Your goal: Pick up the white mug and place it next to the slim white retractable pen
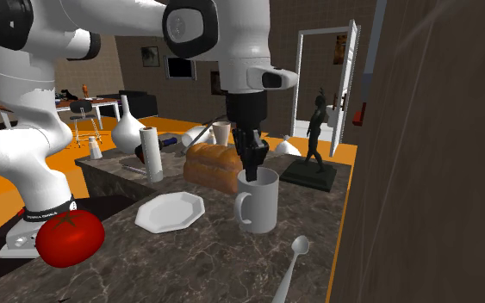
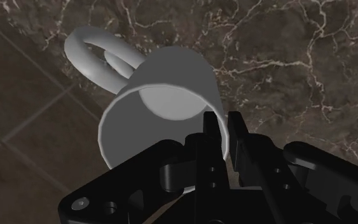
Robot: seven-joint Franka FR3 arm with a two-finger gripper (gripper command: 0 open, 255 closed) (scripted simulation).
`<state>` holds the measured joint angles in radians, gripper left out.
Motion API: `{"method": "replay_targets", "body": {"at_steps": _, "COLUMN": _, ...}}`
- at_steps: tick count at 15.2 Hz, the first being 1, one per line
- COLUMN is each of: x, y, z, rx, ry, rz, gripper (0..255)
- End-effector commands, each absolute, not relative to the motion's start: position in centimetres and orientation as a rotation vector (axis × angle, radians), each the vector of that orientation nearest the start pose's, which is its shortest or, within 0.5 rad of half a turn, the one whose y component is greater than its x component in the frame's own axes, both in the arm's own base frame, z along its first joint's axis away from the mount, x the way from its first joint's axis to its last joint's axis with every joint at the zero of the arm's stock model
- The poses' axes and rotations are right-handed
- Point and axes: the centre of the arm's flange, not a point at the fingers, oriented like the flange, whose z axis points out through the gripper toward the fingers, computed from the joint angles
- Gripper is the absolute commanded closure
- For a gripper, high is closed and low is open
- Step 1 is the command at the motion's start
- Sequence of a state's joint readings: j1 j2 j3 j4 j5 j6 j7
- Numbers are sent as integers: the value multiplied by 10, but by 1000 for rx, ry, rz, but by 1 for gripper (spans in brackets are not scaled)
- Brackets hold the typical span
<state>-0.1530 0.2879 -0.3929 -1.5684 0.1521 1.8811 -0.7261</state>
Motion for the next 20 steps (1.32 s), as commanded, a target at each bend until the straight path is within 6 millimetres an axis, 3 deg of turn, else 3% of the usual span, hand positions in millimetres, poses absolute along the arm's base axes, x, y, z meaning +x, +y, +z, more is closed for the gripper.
{"method": "replay_targets", "body": {"at_steps": 1, "x": 573, "y": -304, "z": 503, "rx": -3129, "ry": -242, "rz": -95, "gripper": 255}}
{"method": "replay_targets", "body": {"at_steps": 10, "x": 573, "y": -304, "z": 546, "rx": -3129, "ry": -242, "rz": -95, "gripper": 255}}
{"method": "replay_targets", "body": {"at_steps": 20, "x": 515, "y": -185, "z": 547, "rx": -3129, "ry": -242, "rz": -95, "gripper": 255}}
